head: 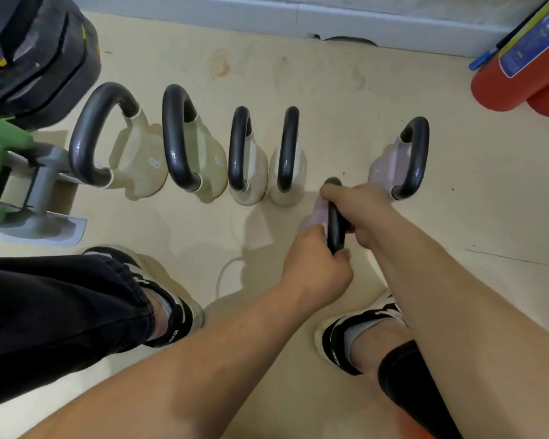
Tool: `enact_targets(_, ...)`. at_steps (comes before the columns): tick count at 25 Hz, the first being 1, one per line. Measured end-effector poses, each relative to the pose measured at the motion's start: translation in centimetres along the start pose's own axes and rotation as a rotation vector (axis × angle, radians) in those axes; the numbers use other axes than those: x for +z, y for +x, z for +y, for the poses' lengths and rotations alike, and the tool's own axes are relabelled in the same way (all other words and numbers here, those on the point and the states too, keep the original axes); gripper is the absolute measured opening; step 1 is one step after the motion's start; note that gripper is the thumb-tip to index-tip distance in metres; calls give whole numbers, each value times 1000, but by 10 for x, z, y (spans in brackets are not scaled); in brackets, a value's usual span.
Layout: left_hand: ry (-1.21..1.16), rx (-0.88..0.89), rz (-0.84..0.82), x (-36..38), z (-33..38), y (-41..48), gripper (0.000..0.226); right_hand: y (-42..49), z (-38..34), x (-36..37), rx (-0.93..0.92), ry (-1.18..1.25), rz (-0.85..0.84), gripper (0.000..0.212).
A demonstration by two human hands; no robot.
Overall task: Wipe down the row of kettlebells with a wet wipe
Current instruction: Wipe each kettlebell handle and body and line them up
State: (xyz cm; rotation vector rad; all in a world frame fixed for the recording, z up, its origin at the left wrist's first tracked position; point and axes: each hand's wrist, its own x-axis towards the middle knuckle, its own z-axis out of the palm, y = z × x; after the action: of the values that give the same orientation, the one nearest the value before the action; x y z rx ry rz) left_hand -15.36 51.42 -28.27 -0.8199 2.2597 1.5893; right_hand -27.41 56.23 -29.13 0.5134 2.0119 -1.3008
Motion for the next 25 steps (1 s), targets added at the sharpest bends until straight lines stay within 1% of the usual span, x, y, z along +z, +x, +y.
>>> enact_targets(2, -67, -6, -4, -6, 20, 23, 52, 14, -27, -6, -70, -40, 10, 31)
enact_targets(4, -83, -22, 9, -11, 34, 48, 42, 27, -53, -8, -108, -23, 8, 40)
enact_targets(6, -47, -40, 30, -16, 42, 70, 30, 39, -71, -8, -113, 15, 12, 42)
enact_targets(8, 55, -41, 39, -19, 42, 90, 22, 48, -76, -5, -111, -2, 29, 37)
enact_targets(11, 186, -57, 36, -16, 33, 105, 20, 54, -71, 2, -91, -19, 31, 23)
enact_targets(13, 195, -62, 39, -12, 28, 108, 18, 53, -70, 5, -70, 2, 19, 19)
enact_targets(14, 186, -59, 45, -11, 26, 108, 17, 53, -71, 5, -67, 1, 22, 20)
enact_targets(16, 182, -53, 57, -10, 27, 108, 20, 52, -72, 6, -78, -22, 27, 32)
enact_targets(19, 217, -43, 59, -11, 30, 109, 32, 51, -73, 5, -103, -56, 25, 41)
enact_targets(25, 218, -81, 28, -6, 40, 109, 22, 53, -73, -1, -97, -98, -4, 42)
